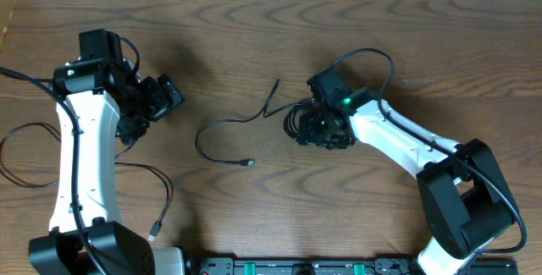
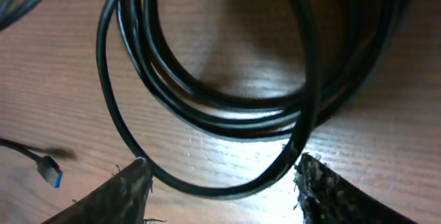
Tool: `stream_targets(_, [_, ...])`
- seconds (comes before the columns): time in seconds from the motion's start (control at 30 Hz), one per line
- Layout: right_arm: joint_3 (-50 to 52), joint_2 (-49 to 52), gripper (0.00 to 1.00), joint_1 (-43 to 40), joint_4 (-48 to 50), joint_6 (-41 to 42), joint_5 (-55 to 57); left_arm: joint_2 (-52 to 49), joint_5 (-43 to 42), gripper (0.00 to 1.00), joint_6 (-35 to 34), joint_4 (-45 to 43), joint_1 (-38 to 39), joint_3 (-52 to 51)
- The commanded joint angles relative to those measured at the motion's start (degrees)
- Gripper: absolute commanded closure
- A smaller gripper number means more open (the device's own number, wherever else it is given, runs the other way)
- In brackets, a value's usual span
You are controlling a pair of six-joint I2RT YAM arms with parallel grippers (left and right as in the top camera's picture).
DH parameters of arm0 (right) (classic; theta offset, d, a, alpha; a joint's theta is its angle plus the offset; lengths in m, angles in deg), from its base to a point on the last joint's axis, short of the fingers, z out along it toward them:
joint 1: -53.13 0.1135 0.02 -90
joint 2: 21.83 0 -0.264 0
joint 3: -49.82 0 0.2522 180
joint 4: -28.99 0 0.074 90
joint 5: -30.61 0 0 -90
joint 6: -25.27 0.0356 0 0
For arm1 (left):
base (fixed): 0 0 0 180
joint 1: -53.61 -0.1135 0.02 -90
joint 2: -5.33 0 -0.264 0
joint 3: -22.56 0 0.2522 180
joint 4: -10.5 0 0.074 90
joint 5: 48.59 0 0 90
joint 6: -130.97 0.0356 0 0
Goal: Untangle cables
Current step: 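Lift the black coil with the right gripper toward the upper right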
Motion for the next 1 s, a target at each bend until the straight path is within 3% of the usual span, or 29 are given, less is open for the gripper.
stream_targets(0.0, [0.15, -0.11, 0.37, -1.2, 0.96, 1.11, 3.34, -0.66, 0.74, 0.01, -0.07, 0.17, -0.13, 0.02])
stream_targets(0.23, [0.17, -0.11, 0.58, -1.64, 3.8, 1.11, 4.85, -0.66, 0.74, 0.01, -0.07, 0.17, -0.13, 0.02])
stream_targets(0.4, [-0.02, -0.17, 0.98, -1.64, 4.07, 1.18, 4.42, -0.66, 0.74, 0.02, -0.07, 0.17, -0.13, 0.02])
stream_targets(0.6, [-5.07, -4.72, 0.99, -2.4, 1.01, -0.13, 0.7, -0.66, 0.74, 0.02, -0.04, 0.17, -0.13, 0.04])
stream_targets(0.97, [-22.38, -26.05, 0.99, -4.48, 0.9, -14.86, 1.01, -0.66, 0.74, 0.02, -0.04, 0.17, -0.13, 0.02])
